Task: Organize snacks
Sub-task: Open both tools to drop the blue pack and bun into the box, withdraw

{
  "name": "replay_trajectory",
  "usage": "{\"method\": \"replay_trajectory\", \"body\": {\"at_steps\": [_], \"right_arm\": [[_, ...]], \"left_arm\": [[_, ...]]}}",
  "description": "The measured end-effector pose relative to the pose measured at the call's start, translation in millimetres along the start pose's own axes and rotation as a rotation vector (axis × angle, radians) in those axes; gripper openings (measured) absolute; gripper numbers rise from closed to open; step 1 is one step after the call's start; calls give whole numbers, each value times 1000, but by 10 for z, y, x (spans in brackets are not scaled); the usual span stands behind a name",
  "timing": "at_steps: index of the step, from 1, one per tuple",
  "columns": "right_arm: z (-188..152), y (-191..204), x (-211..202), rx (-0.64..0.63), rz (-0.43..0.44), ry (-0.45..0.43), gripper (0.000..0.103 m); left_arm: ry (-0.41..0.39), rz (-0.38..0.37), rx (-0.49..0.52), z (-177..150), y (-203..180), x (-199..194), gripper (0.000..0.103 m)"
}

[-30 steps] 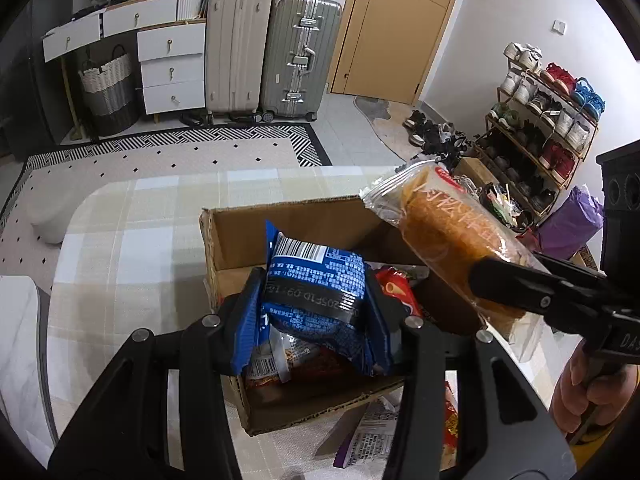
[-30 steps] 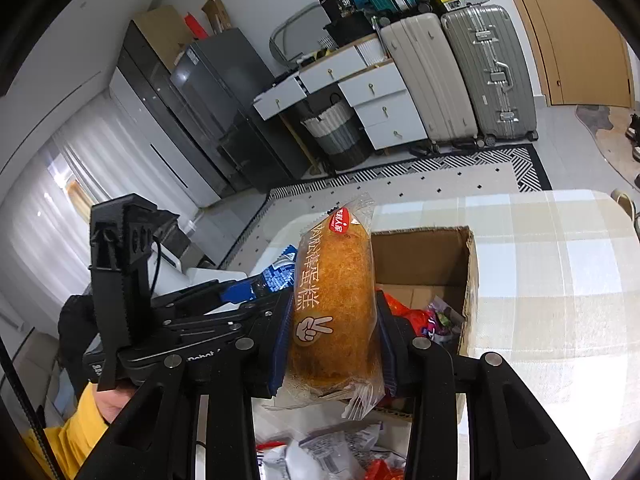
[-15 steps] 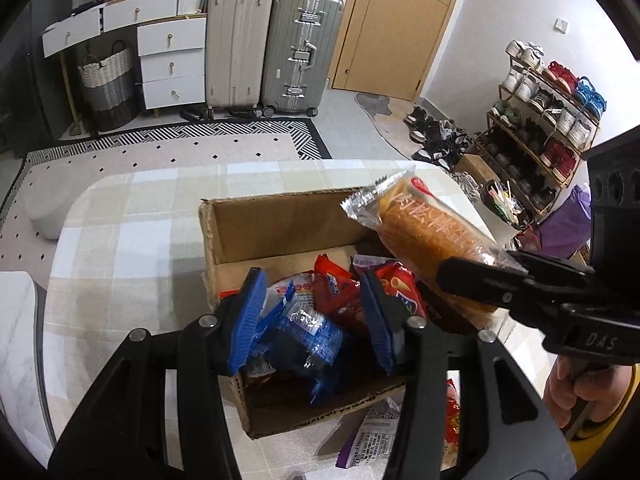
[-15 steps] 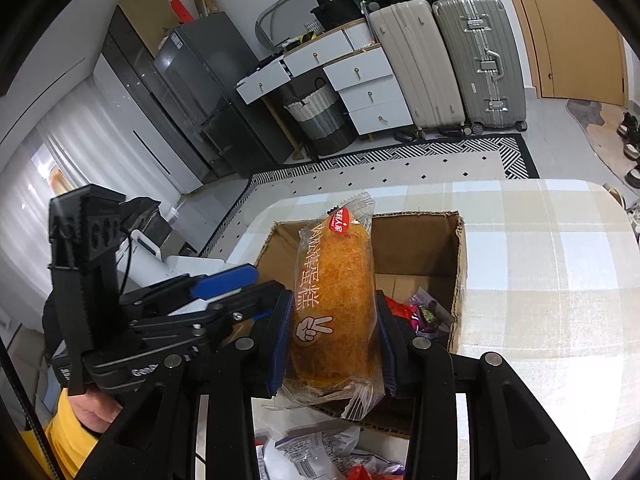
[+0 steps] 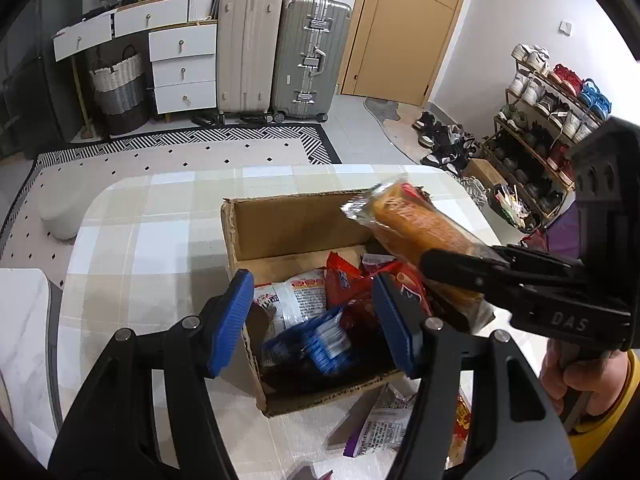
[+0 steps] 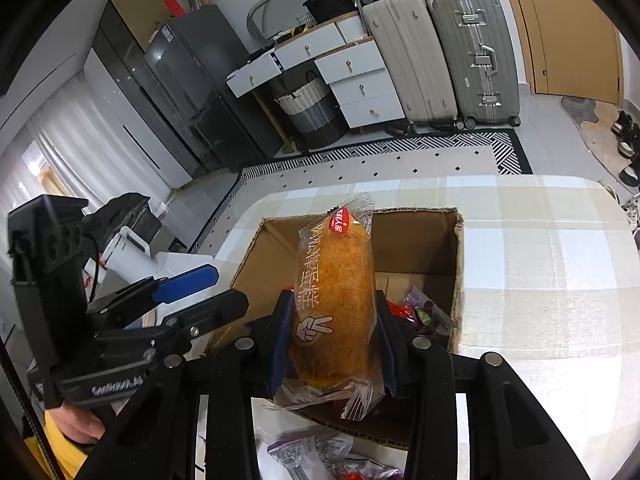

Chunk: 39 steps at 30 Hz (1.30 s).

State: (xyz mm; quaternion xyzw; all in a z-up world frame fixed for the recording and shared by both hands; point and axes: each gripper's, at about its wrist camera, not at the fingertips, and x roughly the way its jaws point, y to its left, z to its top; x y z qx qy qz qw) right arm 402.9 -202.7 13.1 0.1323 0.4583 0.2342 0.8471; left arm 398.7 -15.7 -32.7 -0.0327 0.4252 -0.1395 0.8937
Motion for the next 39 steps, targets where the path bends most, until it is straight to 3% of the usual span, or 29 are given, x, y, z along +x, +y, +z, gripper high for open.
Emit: {"method": "replay_trajectory", "body": {"at_steps": [5,8,22,31,39], "right_arm": [[-3,54,48,-17,-24,13,39],[-15,62,32,-20,-37,4,52],[-66,167,-358,-46,-60,-71,52],[-204,466,-795,-96,-58,-141,52],[-484,813,-1347,-140,-32,-238,60]], "left_arm": [[-11,2,6,-47,-52,-88,59],[-10,10,15,-82,-82,-139,61],[-27,30,35,-198,-231,-511,66],[-64,87,35,-307,-333,-936,75],[-136,110,29,-554,-484,-1549,81]]}}
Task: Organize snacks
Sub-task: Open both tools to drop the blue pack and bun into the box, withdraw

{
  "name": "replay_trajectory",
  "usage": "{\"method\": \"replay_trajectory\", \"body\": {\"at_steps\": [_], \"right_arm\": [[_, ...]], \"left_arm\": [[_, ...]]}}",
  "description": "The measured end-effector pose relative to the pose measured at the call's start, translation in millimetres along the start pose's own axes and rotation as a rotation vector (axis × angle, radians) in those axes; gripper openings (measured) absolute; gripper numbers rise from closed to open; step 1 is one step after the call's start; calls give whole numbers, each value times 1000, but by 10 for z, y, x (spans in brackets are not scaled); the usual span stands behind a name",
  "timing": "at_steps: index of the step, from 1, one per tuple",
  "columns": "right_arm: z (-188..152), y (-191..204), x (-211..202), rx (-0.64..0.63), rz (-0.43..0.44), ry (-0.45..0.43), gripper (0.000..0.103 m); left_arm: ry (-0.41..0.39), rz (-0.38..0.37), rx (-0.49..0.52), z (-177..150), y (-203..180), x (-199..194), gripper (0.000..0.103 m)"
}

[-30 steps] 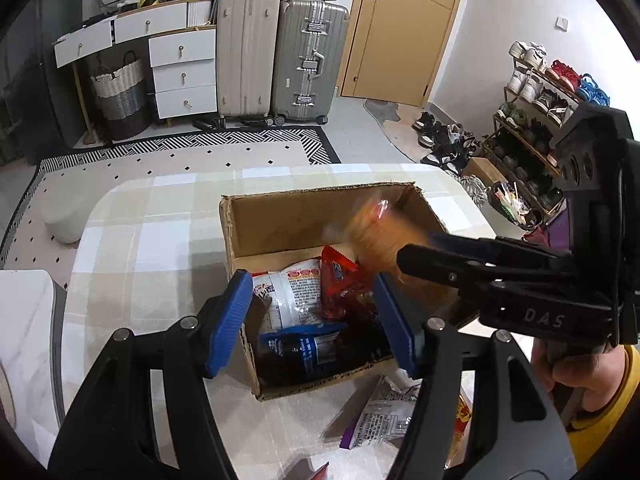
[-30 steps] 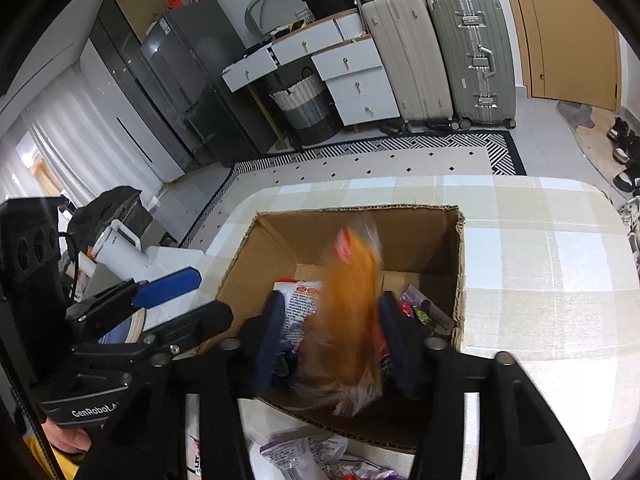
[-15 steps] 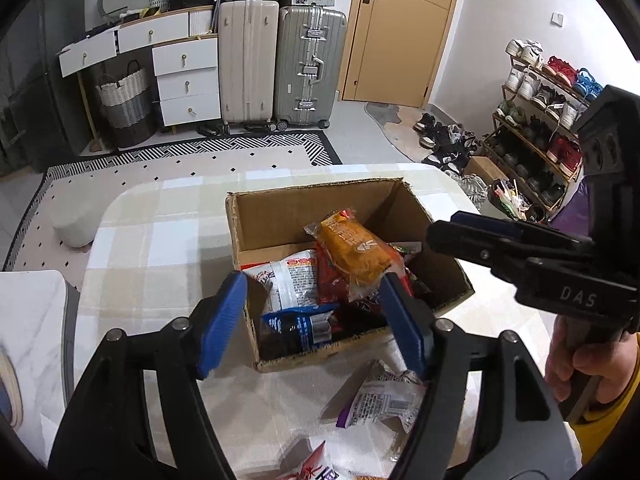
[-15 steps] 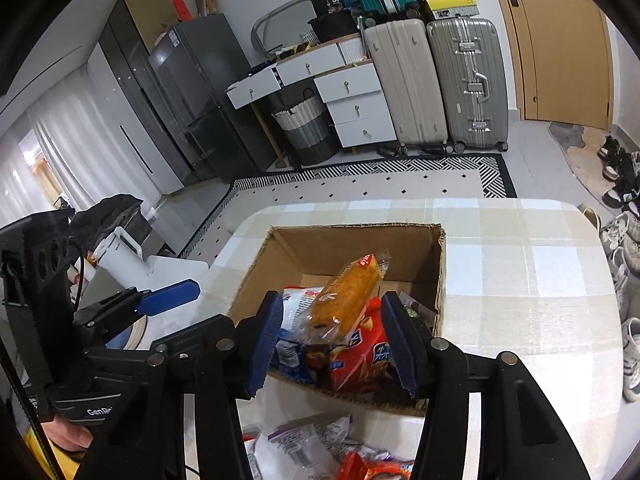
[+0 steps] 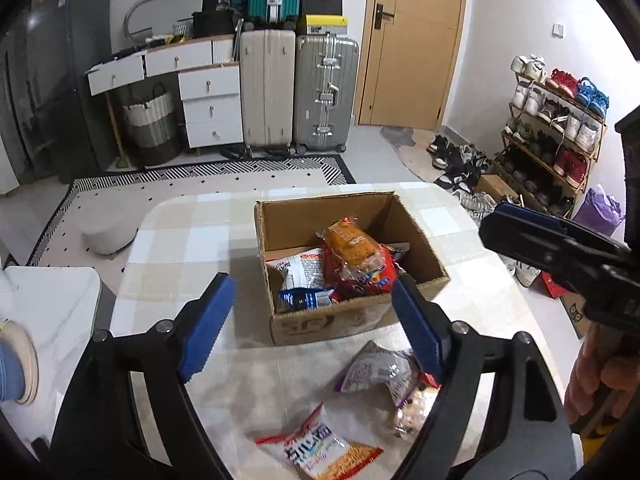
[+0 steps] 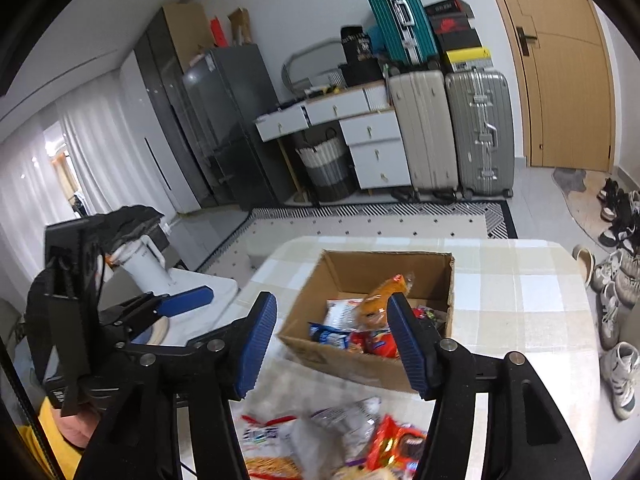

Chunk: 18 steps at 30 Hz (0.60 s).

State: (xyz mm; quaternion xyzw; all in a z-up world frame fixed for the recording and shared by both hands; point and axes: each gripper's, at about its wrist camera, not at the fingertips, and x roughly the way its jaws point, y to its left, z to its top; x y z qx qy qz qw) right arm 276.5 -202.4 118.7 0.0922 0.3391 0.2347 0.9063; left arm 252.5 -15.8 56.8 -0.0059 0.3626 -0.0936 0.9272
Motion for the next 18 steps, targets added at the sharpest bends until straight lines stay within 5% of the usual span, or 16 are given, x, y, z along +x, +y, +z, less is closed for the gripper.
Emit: {"method": "replay_trajectory", "body": {"at_steps": [14,18], "right_arm": [[-750,647,-1088,-109,-10,-190,85],[-1078,758,-1318,-109,-21,-231,91]], "left_arm": [[-112,33,-7,-691,-121,-1150,88],[-152,46,-14,-984,-128,-1450,102]]}}
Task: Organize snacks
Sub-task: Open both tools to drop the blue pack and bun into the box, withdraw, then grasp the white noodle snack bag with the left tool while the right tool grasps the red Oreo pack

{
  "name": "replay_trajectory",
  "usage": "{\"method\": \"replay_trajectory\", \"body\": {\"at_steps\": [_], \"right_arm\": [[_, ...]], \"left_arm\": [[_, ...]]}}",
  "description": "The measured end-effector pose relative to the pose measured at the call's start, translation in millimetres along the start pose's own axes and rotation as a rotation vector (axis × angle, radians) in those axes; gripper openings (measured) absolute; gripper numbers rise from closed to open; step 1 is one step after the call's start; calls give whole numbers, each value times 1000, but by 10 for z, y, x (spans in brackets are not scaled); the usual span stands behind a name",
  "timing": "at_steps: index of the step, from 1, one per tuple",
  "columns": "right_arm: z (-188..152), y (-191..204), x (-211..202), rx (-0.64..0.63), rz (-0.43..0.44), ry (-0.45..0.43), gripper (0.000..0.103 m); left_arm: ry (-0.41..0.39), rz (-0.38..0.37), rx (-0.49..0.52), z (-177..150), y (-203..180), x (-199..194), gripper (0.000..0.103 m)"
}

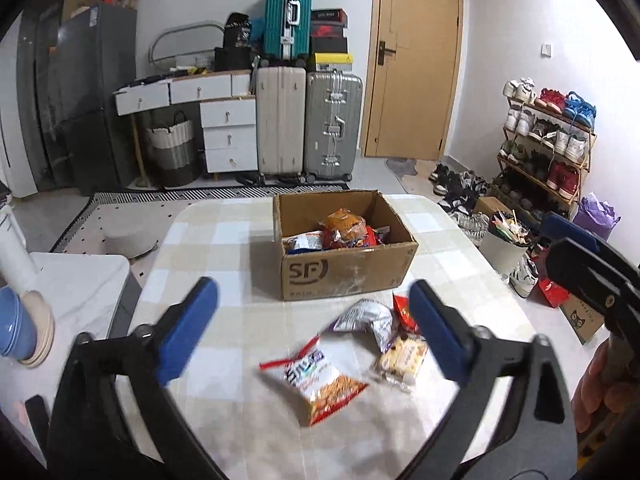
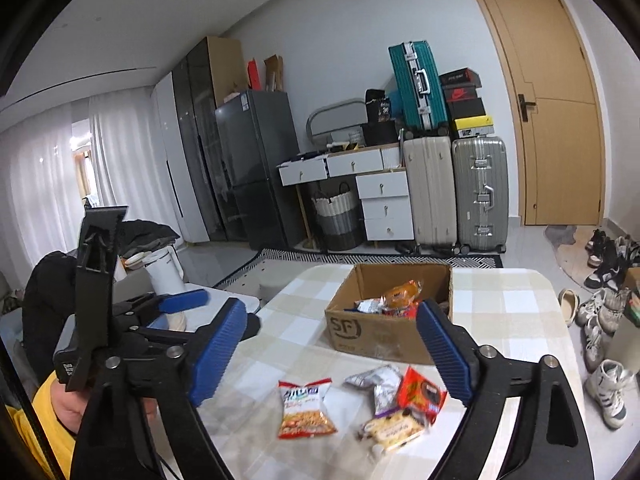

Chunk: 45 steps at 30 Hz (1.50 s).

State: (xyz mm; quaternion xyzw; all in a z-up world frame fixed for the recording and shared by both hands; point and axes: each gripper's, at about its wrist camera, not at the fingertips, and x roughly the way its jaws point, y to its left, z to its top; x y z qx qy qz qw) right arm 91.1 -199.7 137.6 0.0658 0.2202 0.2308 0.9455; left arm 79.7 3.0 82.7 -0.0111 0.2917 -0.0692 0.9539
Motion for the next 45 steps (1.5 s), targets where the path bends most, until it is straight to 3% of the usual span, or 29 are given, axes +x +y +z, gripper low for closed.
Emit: {"method": "replay_trajectory", "body": {"at_steps": [6,11,16,20,24,31,37,45], "right_arm": [[-381,119,-260,-6,-25,-19,96],[-744,121,-334,22,-62,-3,99],[-1046,-5,-197,70,-73,62,99],[-1186,-133,-45,102,-70,106,99],[-1248,-216,140,115,-71,137,99],[-1315,-439,432,149,-73,187,99],[-1339,-640,663,181,-61,221,99],[-1340,-867,930,226,-47,273,99]], "left_arm": [[-58,29,17,-441,18,-433,102],[-25,45,-9,-813,105,-472,102],[94,37,-50,-1175,213,-109,102],[131,34,-82,-1301,267,140,102],[171,54,-68,-1299,255,463,102],[265,19,-83,-1273,287,1133,102],[340,76,-94,-1207,254,1628,102],[394,62,-118,-1193,245,2022,102]]}}
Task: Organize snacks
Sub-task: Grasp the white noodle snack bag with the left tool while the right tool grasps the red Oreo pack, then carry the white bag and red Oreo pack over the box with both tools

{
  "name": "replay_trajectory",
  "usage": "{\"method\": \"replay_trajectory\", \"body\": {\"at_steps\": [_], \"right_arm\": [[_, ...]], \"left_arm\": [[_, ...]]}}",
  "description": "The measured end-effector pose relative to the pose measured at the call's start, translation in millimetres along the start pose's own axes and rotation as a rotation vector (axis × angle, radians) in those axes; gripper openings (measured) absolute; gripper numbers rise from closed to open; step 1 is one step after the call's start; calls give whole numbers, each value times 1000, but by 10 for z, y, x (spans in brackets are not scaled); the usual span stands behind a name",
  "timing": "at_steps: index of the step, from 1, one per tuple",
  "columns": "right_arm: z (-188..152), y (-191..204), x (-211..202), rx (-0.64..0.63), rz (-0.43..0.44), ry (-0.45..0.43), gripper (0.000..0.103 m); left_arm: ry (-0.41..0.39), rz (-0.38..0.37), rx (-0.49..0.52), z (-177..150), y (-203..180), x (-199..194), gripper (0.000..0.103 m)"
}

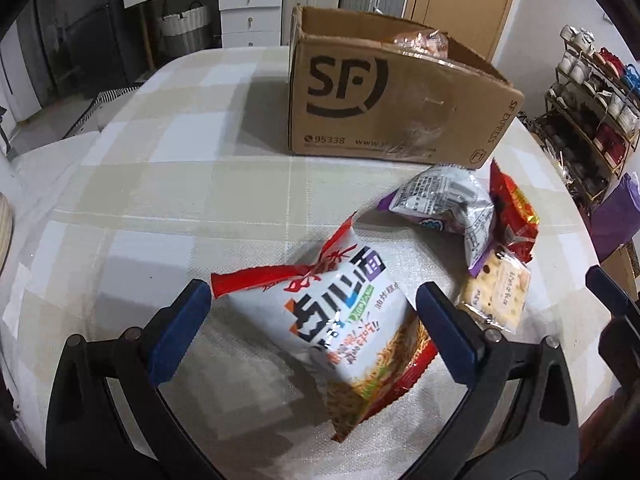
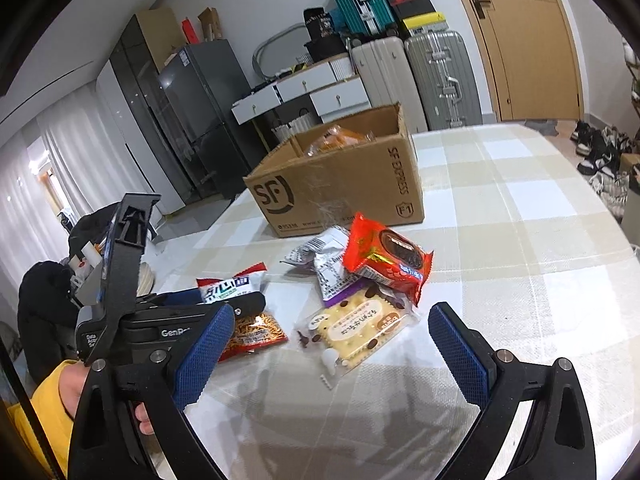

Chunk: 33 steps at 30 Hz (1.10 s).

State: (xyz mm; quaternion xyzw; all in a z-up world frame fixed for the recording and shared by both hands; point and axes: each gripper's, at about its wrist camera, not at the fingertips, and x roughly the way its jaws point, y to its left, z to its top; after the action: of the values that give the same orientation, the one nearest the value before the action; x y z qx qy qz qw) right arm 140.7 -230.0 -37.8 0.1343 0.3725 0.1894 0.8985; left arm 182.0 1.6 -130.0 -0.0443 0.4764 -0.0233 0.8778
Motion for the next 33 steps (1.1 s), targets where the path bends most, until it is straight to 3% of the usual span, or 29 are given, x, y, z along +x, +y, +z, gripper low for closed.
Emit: {"method": "replay_trajectory", "body": {"at_steps": [2,3,6,12,19,27,28,32,33], "right_arm": [[-8,-42,64,12,2,19,99],[-8,-71,112,20,1,32,99],[-29,-127,176,40,-4,53,99],[-33,-192,264,63,-6,76,99],[148,-179,361,12,-63,82,99],[407,-243,683,-49,-110,120,98],[430,-253,732,-54,-106,128,96],[461,-344,907,-24,-71,176,67],[448,-386,938,-3,-58,185,65]], "left_arm": [[5,-31,-15,-5,46,32,96],[16,-54,-26,-1,80,58,83],[32,-171,-51,16,157,115,61],[9,-253,-6,64,166,114,41],[-9,-279,-11,96,306,31,39],[-26,-319,-31,-128,533,-205,39],[-29,-322,-35,-143,558,-225,39],[-25,-334,-61,-214,660,-280,39],[-26,-332,-63,-221,676,-288,39]]}}
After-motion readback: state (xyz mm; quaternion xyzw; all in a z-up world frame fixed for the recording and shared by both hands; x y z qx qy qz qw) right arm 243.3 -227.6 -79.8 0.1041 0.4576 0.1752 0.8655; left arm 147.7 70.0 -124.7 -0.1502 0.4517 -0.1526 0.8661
